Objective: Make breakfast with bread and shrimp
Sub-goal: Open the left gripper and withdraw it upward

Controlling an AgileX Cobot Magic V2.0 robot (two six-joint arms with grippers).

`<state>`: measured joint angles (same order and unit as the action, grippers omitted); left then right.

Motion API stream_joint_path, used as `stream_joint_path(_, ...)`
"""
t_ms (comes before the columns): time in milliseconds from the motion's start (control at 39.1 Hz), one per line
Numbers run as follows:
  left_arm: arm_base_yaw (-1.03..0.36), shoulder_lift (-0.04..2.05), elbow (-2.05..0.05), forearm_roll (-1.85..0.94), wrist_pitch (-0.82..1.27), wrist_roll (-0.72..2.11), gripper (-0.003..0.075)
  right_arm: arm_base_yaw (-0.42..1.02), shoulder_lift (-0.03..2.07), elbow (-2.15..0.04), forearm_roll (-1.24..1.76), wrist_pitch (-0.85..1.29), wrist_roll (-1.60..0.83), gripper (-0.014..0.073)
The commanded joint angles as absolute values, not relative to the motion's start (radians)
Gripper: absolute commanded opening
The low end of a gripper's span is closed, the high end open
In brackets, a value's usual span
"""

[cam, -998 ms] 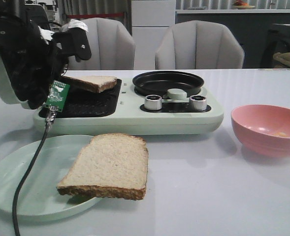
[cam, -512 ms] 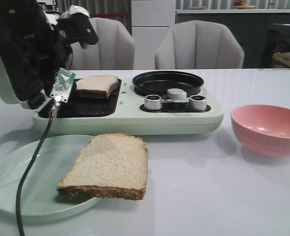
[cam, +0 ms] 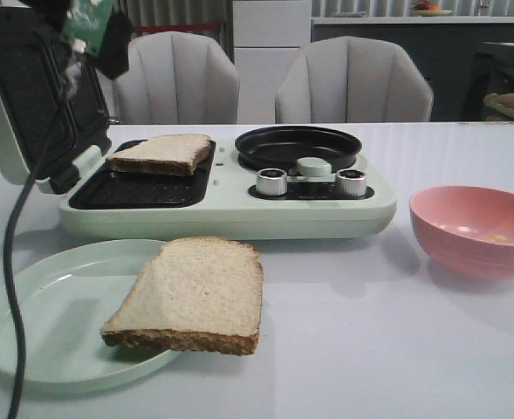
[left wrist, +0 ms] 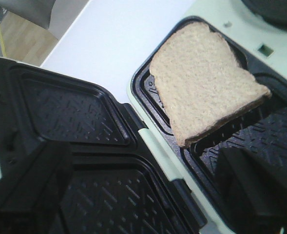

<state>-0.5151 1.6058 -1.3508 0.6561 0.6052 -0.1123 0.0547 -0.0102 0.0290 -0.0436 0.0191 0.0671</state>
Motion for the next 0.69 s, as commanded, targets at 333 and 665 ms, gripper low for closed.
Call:
stream_joint_path(333,-0.488,1.159,-1.161,0.255,0.582,0.056,0.0639,0.046,-0.032,0.010,-0.058,-0.069,0.068,0.0152)
stream_joint_path(665,-0.406,0.895,-0.897,-0.038,0.556,0.213,0.0639,0.046,-0.032,0.010,-0.058,-0.069,0.068,0.0152)
